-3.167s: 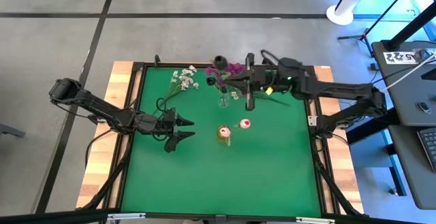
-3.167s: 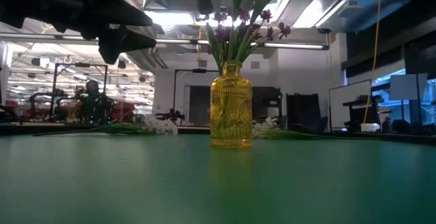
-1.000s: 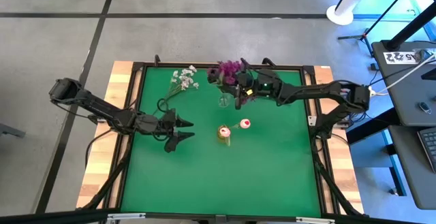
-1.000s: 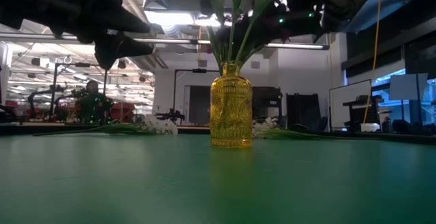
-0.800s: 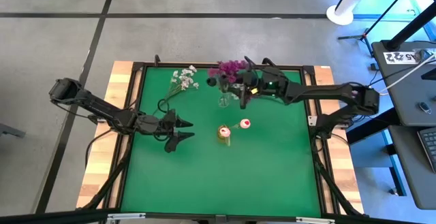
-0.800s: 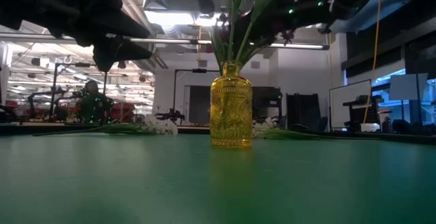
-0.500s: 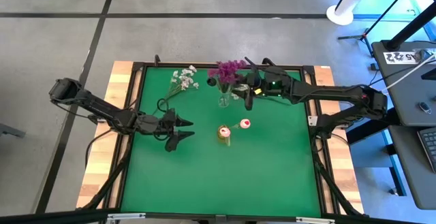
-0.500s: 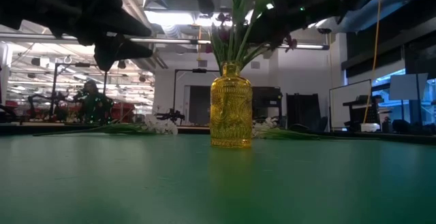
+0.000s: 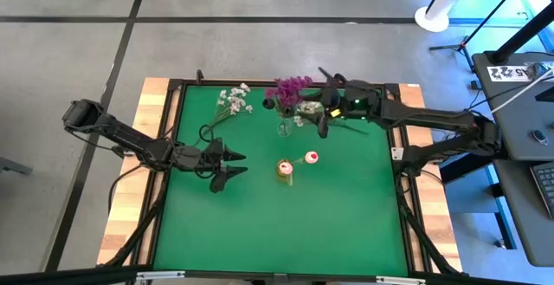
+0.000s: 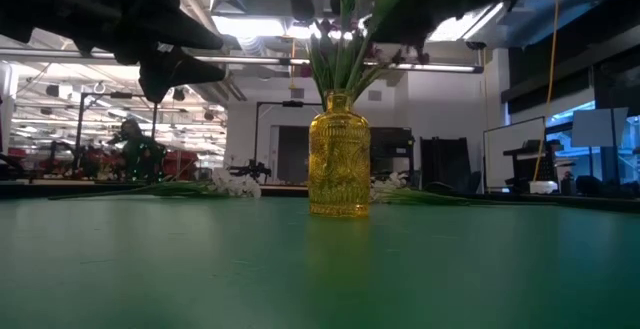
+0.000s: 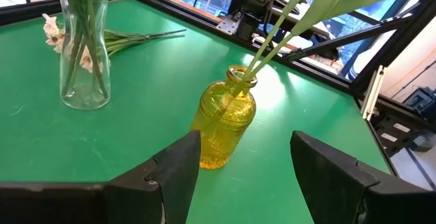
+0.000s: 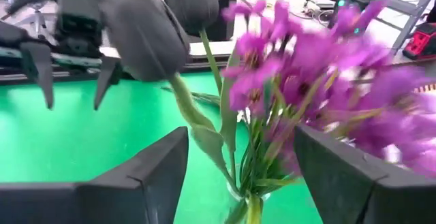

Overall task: Sort flowers into vase by color
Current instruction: Put the black tulip into the transparent vase, then put the right white flowers into the yellow vase

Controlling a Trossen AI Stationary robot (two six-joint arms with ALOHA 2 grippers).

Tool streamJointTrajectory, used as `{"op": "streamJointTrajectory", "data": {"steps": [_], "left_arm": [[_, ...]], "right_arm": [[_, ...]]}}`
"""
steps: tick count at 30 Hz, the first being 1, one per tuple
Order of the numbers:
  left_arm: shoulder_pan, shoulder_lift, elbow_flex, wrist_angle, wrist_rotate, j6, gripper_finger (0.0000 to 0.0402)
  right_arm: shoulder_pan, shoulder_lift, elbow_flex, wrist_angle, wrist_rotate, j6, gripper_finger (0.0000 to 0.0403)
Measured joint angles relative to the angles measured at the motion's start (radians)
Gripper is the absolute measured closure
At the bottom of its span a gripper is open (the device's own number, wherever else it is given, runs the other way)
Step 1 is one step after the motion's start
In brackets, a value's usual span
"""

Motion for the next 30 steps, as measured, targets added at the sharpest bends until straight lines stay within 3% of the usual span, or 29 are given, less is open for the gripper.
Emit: {"op": "streamJointTrajectory", "data": {"steps": [6,13,20,24,30], "left_arm": [[-0.001,0.0,0.0,-0.006,0.027,-0.023,0.0179],[0.0,0.0,0.0,-0.007,0.026,-0.024,0.0179],[0.0,0.0,0.0,-0.001,0.003,-0.024,0.0179],[0.0,0.0,0.0,-0.001,0.002,-0.037,0.0179],[0.0,0.0,0.0,-0.009,0.045,-0.051,0.0179]], "right_arm": [[0.034,-0.103,0.077,-0.293,0.03,-0.007,0.0136],[0.153,-0.189,0.155,-0.688,0.318,-0.014,0.0136],[0.216,-0.195,0.167,-0.963,0.515,0.154,0.0136],[0.2,-0.156,0.117,-1.03,0.534,0.242,0.0136],[0.096,-0.099,-0.04,-0.925,0.499,0.186,0.0136]]}}
